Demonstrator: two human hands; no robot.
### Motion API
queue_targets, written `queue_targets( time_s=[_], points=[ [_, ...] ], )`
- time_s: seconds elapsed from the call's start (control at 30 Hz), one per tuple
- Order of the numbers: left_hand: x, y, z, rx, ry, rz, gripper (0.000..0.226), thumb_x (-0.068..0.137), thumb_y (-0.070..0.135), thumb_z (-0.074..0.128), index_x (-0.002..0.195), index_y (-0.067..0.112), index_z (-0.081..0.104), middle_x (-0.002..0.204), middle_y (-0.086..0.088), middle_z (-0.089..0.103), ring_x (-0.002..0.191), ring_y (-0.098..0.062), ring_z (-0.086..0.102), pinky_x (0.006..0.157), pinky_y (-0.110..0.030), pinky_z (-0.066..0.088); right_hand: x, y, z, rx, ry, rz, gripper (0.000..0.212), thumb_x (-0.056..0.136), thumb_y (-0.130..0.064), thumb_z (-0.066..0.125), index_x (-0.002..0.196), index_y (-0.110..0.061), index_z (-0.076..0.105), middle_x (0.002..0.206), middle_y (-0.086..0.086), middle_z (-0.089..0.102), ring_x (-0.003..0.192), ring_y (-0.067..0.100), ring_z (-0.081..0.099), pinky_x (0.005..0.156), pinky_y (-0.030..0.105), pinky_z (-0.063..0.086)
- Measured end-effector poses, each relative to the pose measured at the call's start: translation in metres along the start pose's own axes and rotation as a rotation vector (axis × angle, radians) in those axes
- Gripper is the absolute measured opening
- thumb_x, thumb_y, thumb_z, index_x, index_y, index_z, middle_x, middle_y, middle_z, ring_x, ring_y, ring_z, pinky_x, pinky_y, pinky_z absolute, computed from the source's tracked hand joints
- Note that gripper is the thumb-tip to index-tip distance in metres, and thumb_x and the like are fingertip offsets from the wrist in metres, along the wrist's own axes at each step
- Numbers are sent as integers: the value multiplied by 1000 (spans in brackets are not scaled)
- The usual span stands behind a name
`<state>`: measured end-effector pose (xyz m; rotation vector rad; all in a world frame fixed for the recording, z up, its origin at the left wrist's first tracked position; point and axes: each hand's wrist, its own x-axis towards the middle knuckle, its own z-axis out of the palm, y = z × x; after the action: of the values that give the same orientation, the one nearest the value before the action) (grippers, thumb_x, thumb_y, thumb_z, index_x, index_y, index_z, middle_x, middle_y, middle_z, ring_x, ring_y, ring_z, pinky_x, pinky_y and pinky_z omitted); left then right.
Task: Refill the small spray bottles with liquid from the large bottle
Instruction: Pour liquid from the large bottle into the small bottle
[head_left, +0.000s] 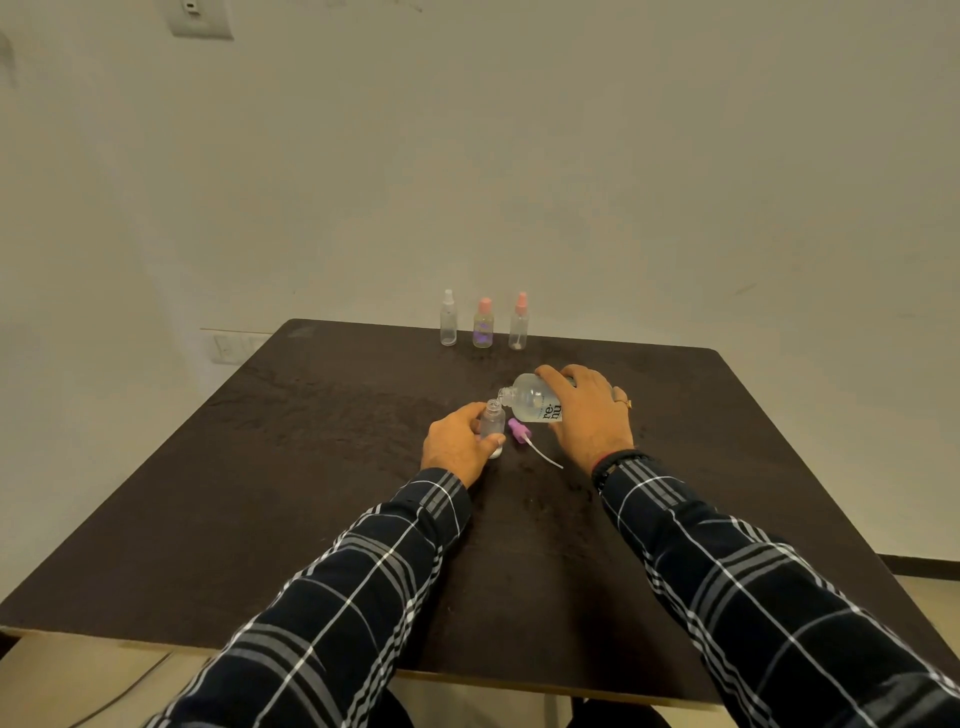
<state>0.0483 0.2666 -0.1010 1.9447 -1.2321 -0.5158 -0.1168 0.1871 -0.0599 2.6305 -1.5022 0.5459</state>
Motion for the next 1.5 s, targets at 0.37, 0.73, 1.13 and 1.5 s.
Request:
queue_targets(
  time_s=[0.37, 0.73, 1.13, 1.5],
  points=[
    [1, -1, 1, -4, -3, 1, 49, 89, 31, 74, 135, 28, 58, 116, 3, 69, 104, -18, 66, 99, -41, 53, 1, 1, 0, -2, -13, 3, 69, 87, -19, 70, 142, -41, 35, 140, 3, 43, 133, 28, 40, 108, 64, 33],
    [1, -2, 1, 2, -1, 7, 47, 88, 32, 74, 133, 30, 59, 114, 4, 70, 102, -16, 66, 98, -40, 53, 1, 1, 1, -2, -21, 4, 71, 86, -19, 71, 143, -41, 33, 141, 3, 43, 134, 28, 39, 109, 65, 33],
    [2, -2, 1, -4, -2, 10, 47, 88, 32, 75, 132, 31, 60, 111, 5, 70, 101, -16, 67, 98, -41, 54, 3, 1, -2, -6, -25, -1, 69, 88, -19, 69, 143, -41, 34, 141, 3, 43, 134, 28, 39, 110, 65, 31],
    [2, -1, 2, 4, -4, 3, 46, 88, 32, 75, 132, 30, 60, 115, 3, 70, 104, -19, 66, 99, -42, 53, 3, 1, -2, -14, -38, 5, 70, 87, -19, 69, 143, -41, 33, 142, 3, 42, 136, 28, 37, 110, 65, 31]
  ],
)
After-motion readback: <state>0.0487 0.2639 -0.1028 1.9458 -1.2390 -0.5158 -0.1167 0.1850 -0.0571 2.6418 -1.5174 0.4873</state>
